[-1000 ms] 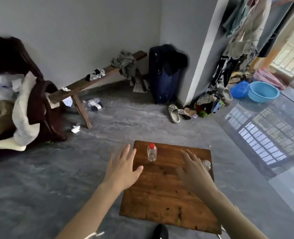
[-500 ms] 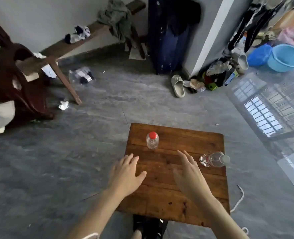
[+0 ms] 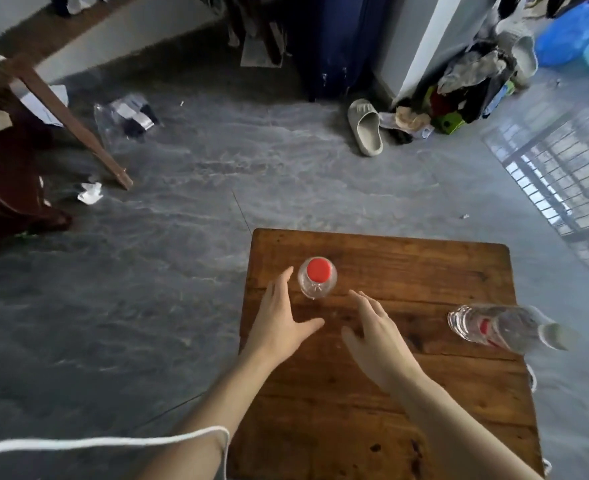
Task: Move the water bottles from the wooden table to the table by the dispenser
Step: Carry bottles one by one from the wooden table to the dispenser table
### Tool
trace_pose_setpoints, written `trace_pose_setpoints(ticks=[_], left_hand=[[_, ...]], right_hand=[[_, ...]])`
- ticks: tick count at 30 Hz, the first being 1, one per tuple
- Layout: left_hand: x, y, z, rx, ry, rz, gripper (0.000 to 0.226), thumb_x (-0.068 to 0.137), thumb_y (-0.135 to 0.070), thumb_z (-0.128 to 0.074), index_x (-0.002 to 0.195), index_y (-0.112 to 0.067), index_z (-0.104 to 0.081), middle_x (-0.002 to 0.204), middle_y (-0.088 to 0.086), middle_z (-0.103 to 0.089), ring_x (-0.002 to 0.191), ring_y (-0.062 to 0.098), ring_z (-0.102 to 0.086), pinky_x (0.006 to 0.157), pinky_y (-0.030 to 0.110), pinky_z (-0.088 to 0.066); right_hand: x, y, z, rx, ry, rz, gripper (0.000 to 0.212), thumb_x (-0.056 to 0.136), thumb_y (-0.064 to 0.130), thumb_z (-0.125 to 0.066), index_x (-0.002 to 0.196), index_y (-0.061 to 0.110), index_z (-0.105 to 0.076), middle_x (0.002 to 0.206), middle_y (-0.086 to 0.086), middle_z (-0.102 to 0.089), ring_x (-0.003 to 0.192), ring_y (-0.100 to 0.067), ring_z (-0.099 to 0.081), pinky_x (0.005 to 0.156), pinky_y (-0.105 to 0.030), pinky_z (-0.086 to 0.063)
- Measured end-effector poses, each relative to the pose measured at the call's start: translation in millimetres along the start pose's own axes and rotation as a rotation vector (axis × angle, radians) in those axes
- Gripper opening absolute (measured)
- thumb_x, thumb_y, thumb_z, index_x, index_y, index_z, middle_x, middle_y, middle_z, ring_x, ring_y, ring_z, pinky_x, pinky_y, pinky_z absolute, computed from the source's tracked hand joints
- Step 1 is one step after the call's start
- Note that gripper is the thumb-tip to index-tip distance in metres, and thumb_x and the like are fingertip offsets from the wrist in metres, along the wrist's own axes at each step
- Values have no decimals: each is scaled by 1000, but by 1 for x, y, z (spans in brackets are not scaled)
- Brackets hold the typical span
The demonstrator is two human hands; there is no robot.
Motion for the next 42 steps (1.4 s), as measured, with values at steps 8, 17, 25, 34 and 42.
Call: trace_pose_setpoints(ticks=[8,17,25,34,42], left_hand=[[41,5,-10,-195,-114,-211,76,74,-34,-91,136,-42,-48,132,-30,-56,126,-6,-54,108,25,-49],[25,-28,30,-328,-96,-362,70,69,-42,-92,131,-25,-62,124,-13,-69,120,9,-65,104,34,-54],[-18,-115,104,-444,-72,-509,65,65,-47,-91,122,-34,-62,119,-4,-69,118,21,-67,99,29,-55],[-98,-250,187,-444,36,-582,72,63,-52,-94,125,-32,-62,127,-3,-71,121,22,-67,105,54,-51],[-200,-383,259,-508,35,-702,76,64,-56,-90,128,-24,-63,120,-3,-75,113,17,-72,95,33,-58]], right_hand=[[61,-14,-33,158,8,1,63,91,17,-54,150,25,-36,151,2,-46,139,-16,-40,108,-27,-35],[51,-11,-45,1075,103,-417,25,103,25,-40,118,20,-60,118,1,-67,116,-18,-60,105,-43,-47],[7,46,9,1535,280,-440,48,105,38,-35,127,4,-60,119,-18,-71,110,-32,-69,90,-46,-57],[-92,112,131,1645,337,-367,55,103,44,-34,125,1,-61,121,-21,-69,107,-33,-70,79,-42,-61],[-212,161,251,1685,344,-257,60,102,42,-35,131,-8,-51,123,-27,-66,106,-39,-69,77,-48,-62]])
Point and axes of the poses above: each hand's wrist, its own x-axis towards the middle knuckle, its own z-axis out of the back of the hand, y = z × x, the point moved 6 cm from there along x, towards the middle knuckle
